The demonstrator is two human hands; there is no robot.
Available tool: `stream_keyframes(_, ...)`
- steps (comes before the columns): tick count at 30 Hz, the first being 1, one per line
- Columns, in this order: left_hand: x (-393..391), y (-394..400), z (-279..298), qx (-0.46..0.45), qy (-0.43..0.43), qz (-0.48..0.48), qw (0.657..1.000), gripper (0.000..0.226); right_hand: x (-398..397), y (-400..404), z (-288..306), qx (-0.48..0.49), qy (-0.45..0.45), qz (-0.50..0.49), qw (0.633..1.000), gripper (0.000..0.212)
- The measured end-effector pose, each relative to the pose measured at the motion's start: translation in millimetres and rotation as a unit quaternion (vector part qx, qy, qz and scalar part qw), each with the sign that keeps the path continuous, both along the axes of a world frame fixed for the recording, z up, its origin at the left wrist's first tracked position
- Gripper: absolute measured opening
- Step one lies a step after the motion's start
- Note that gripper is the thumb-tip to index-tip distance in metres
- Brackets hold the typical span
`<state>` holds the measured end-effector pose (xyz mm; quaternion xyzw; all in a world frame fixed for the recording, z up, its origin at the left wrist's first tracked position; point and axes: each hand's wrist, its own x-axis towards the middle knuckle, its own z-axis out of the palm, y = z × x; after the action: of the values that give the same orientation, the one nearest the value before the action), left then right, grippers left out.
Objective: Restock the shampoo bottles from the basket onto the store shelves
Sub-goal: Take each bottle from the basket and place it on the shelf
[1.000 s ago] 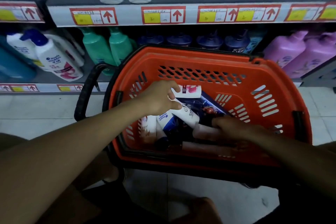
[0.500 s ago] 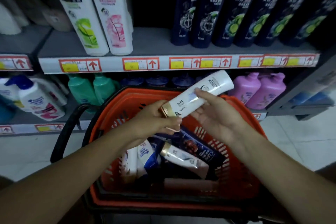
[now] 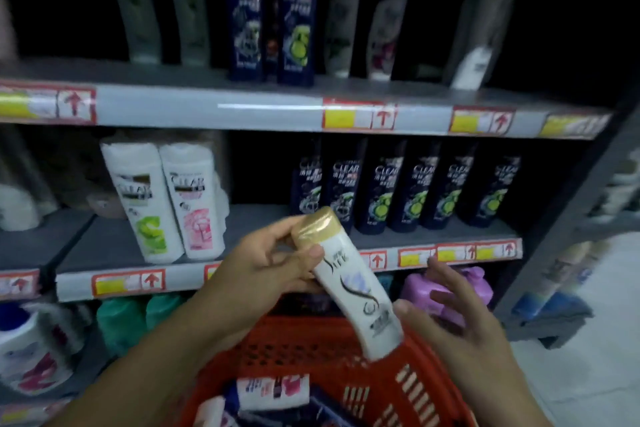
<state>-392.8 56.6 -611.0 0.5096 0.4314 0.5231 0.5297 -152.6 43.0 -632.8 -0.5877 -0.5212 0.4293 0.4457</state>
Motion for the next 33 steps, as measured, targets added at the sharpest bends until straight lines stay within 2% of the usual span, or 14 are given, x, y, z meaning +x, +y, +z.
stream_keyframes(2, 26, 10, 38, 0.032, 0.013, -0.031, 0.999, 0.038, 8, 14, 33, 0.074, -0.029, 0.058, 0.995, 0.052)
stream_keyframes(4, 54, 24, 74, 0.07, 0.031, -0.052, 0.996, 0.033, 14, 29, 63, 0.144, -0.05, 0.074, 0.985, 0.037)
stream_keyframes(9, 116, 66, 156, 0.156, 0.072, -0.047, 0.984, 0.031, 50, 64, 129, 0.245, -0.018, 0.025, 0.969, 0.037)
stream_keyframes(16, 201, 129, 231, 0.245, 0.049, -0.003, 0.968, 0.029, 101, 118, 191, 0.357, 0.012, -0.055, 0.932, 0.027)
stream_keyframes(20, 247, 180, 234, 0.233, 0.07, 0.031, 0.97, 0.037, 138, 172, 212, 0.364, 0.062, -0.091, 0.925, 0.024)
stream_keyframes(24, 288, 233, 210, 0.191, 0.146, 0.045, 0.969, 0.036, 172, 238, 221, 0.347, 0.08, -0.119, 0.927, 0.029)
stream_keyframes(30, 316, 298, 202, 0.165, 0.2, 0.161, 0.952, 0.022, 184, 330, 216, 0.319, 0.056, -0.084, 0.942, 0.028)
stream_keyframes(33, 320, 316, 200, 0.155, 0.209, 0.166, 0.951, 0.027, 187, 367, 217, 0.315, 0.034, -0.065, 0.946, 0.024)
